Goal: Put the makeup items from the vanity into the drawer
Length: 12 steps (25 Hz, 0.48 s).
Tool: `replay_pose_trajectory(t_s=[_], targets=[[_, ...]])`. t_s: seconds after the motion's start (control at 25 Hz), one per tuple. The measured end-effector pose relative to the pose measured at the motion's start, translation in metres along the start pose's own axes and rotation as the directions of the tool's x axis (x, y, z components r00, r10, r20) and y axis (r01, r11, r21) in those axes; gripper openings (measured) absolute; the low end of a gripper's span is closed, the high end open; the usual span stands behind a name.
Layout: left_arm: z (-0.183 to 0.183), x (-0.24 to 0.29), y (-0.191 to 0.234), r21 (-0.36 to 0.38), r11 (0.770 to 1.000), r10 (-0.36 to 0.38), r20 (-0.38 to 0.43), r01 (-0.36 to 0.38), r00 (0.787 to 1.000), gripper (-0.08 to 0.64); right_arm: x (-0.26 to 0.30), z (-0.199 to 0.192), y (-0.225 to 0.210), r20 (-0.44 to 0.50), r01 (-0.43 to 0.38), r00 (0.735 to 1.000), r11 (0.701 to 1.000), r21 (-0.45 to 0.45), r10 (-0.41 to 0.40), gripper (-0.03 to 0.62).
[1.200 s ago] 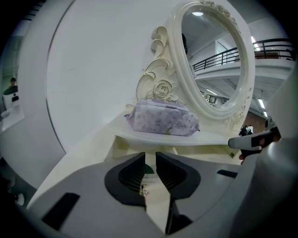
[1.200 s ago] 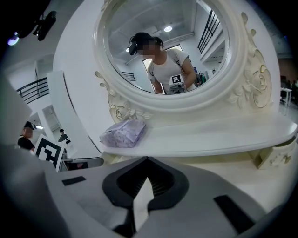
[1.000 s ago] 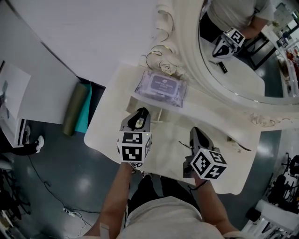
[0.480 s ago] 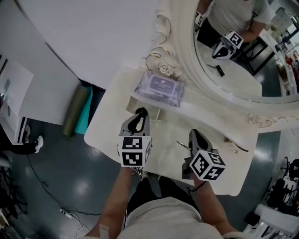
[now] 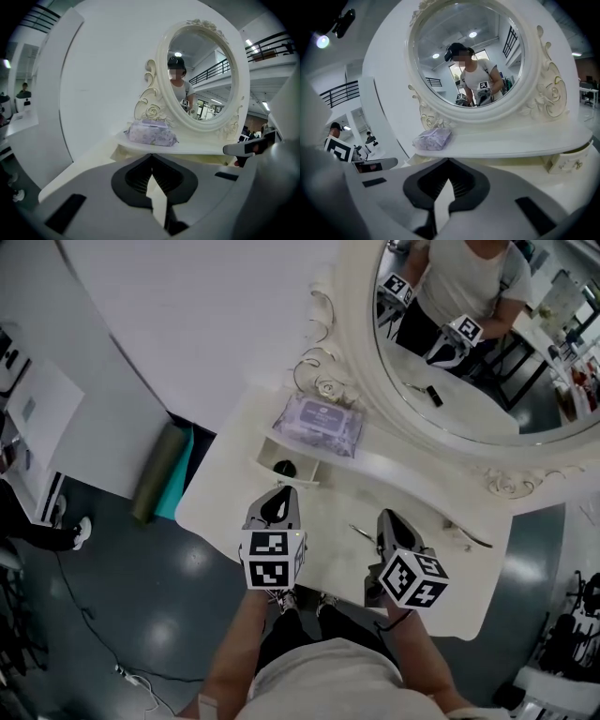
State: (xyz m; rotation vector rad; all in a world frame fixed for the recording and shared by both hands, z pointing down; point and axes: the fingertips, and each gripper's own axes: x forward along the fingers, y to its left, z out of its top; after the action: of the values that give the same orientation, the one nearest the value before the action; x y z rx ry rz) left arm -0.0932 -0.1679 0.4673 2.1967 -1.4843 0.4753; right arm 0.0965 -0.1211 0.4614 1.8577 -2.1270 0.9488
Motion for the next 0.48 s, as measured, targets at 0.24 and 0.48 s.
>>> replay_pose_trajectory(t_s=[0.24, 0.48], targets=[[-0.006, -0.025, -0.011, 0.007, 1.0, 0.012, 0.011, -0.012, 1.0, 0.011, -0.018, -0.003, -0.001, 0.018, -0.018, 1.0, 1.0, 0.003, 0.018, 0.017], [-0.012, -0.037, -0.026, 0.034, 0.999, 0.013, -0.002, -0.013, 1.0, 0.011, -0.028, -0.004, -0.008, 0.027, -0.029, 0.999, 1.0, 0.007, 0.028, 0.017]])
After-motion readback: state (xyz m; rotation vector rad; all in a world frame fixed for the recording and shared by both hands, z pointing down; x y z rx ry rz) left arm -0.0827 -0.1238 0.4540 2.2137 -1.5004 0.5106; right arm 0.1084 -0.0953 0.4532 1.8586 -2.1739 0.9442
